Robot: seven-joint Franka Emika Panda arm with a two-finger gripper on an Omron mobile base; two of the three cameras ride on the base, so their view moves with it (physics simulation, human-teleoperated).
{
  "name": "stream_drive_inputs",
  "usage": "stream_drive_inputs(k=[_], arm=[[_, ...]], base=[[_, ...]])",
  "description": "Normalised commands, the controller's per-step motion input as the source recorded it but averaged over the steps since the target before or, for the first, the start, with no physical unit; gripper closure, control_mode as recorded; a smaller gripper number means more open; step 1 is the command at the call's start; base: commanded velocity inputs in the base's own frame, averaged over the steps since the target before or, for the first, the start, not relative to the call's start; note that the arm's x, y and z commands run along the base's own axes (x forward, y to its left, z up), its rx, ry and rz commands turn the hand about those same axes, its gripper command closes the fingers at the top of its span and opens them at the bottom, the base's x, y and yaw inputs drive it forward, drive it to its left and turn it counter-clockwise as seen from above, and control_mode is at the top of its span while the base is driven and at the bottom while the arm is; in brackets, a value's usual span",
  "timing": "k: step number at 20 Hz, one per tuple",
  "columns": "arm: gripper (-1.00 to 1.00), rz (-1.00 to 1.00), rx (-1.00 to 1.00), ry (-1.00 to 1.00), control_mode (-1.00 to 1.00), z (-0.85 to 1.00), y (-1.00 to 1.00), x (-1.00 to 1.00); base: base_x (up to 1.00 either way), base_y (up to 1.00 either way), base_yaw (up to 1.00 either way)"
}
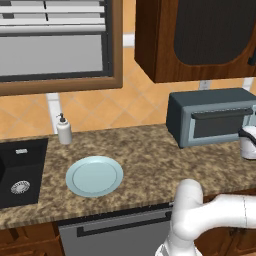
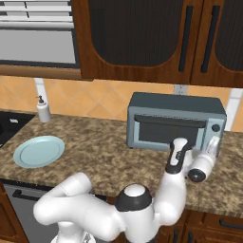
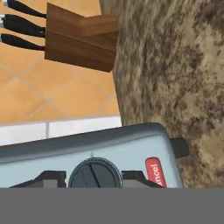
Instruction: Pick up the kebab skewer and baguette bread, and place them inside the toaster oven. Close the toaster oven door and start by setting the timer.
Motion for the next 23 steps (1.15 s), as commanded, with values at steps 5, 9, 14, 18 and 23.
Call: stream_drive_inputs(k=[5,9,14,18,23], arm=[[1.00,-0.29,0.12,0.09,-1.00,0.27,0.40,0.11],[1.00,-0.24,0.17,0.12,-1.00,0.19,0.31,0.00],[1.00,-0.19,0.20,0.11,-1.00,0.13,0.19,0.00],[1.00,-0.10,0.22,0.06,-1.00,0.01,0.04,-0.11],[1.00,-0.02,0.24,0.01,-1.00,0.00,0.14,-0.01]], base=[[0.00,0.00,0.00],[0.00,0.00,0.00],[0.00,0.00,0.00],[0.00,0.00,0.00],[0.00,0.00,0.00]])
